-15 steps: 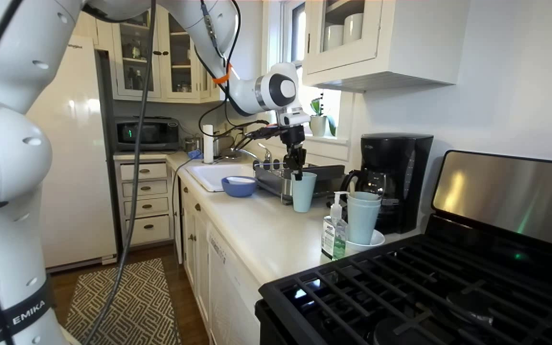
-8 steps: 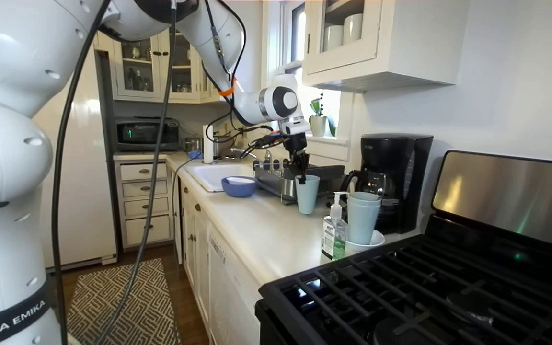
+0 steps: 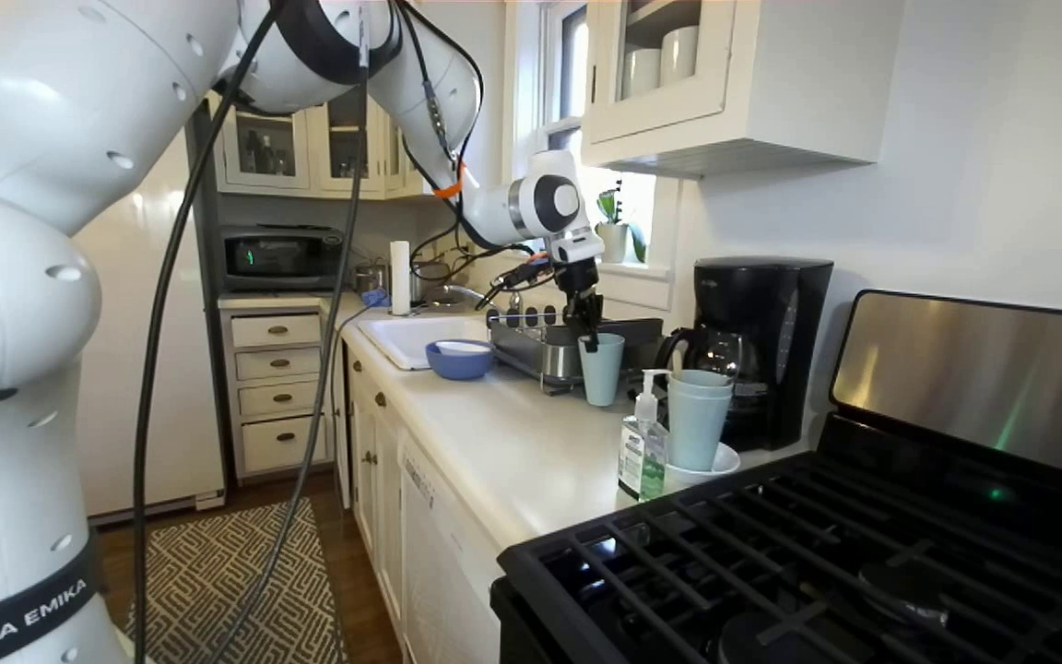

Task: Pick up the light blue cup and put it to the right of the dish rack on the kitchen counter

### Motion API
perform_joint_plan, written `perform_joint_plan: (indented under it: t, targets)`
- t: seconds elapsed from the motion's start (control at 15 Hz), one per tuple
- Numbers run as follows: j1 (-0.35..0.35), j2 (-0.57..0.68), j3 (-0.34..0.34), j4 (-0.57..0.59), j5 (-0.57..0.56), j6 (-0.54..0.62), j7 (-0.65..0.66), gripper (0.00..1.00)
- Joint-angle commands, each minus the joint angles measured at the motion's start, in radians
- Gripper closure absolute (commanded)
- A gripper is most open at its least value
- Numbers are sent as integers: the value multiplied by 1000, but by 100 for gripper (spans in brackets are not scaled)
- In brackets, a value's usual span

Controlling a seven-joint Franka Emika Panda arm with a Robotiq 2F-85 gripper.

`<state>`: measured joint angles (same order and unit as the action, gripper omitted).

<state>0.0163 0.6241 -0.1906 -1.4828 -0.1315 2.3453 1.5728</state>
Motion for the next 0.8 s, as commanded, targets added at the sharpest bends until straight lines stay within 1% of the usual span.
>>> perform_joint_plan:
  t: [0.0,0.47,0.53,0.6,0.73]
  targets:
    - [0,69,-13,107,15,-32,13,99]
    - [-8,125,-23,184,20,-60,8,99]
    - [-13,128,-17,192,29,-67,4,71]
    - [-16,132,-15,198,34,-73,0,70]
    - [-18,135,-14,206,41,-78,-1,57]
